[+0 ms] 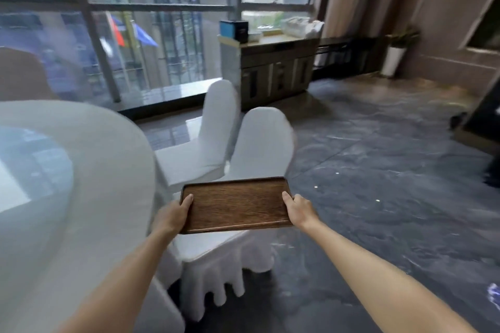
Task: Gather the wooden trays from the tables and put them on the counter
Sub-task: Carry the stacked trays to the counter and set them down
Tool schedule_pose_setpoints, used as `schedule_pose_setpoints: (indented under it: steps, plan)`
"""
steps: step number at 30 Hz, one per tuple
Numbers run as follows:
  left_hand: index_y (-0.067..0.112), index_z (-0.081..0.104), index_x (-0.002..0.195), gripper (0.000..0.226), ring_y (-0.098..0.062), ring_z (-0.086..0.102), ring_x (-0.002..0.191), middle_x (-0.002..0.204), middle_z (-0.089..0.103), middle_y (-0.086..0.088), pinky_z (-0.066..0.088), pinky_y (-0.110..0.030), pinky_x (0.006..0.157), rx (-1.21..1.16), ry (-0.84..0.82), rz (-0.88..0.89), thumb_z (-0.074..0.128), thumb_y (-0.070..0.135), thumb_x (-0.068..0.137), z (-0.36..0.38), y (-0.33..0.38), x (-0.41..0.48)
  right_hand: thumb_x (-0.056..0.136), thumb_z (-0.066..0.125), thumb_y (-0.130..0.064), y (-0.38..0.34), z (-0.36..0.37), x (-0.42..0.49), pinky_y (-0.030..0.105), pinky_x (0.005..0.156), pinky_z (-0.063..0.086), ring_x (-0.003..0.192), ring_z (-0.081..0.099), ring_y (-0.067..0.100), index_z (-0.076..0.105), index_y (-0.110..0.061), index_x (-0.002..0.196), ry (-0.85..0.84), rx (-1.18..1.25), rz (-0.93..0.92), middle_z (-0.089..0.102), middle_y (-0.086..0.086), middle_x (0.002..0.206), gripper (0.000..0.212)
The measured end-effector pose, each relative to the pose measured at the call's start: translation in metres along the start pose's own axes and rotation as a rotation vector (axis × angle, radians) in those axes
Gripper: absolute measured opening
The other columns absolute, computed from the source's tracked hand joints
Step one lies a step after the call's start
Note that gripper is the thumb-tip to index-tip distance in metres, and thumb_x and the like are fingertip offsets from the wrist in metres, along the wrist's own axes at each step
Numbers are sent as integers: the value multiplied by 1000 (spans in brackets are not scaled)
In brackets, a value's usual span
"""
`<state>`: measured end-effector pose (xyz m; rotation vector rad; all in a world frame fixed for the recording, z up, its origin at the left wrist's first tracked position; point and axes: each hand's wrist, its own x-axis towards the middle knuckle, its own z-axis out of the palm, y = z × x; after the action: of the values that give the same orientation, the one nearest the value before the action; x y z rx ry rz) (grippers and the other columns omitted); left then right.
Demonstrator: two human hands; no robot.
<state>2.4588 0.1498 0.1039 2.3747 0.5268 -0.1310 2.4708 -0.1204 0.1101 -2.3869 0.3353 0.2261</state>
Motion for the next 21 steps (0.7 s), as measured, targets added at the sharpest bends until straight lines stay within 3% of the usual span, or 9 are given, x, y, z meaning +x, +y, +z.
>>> schedule_pose_setpoints:
  steps: [5,8,12,19,21]
  plan:
    - [-7,66,99,57,-36,58,99,114,64,-28,41,-37,86,-17,-60,123,37,42,96,45,112,49,97,30,-44,37,-76,60,38,100,38,124,49,37,54,4,121,131,53,105,53,26,132,58]
    - [-7,65,101,57,-38,58,104,114,63,-29,42,-38,90,-3,-86,164,37,42,96,68,168,77,97,31,-44,51,-111,98,38,98,40,122,50,37,55,5,119,194,84,154,55,26,130,59]
    - [-7,65,102,57,-33,54,88,113,63,-28,41,-35,81,24,-111,233,36,41,96,100,234,125,97,32,-43,68,-146,160,38,98,40,120,51,38,55,5,118,238,127,204,56,26,129,58]
    - [-9,64,98,57,-40,58,104,111,64,-30,44,-38,88,13,-146,299,37,41,96,156,348,243,98,32,-41,70,-204,299,37,97,40,121,50,37,57,7,116,302,144,244,55,27,129,57]
    - [-5,64,88,54,-40,58,106,111,64,-29,43,-39,90,-7,-164,304,38,41,96,166,384,282,98,32,-41,65,-224,344,37,98,39,123,49,37,56,7,118,315,156,253,54,26,131,57]
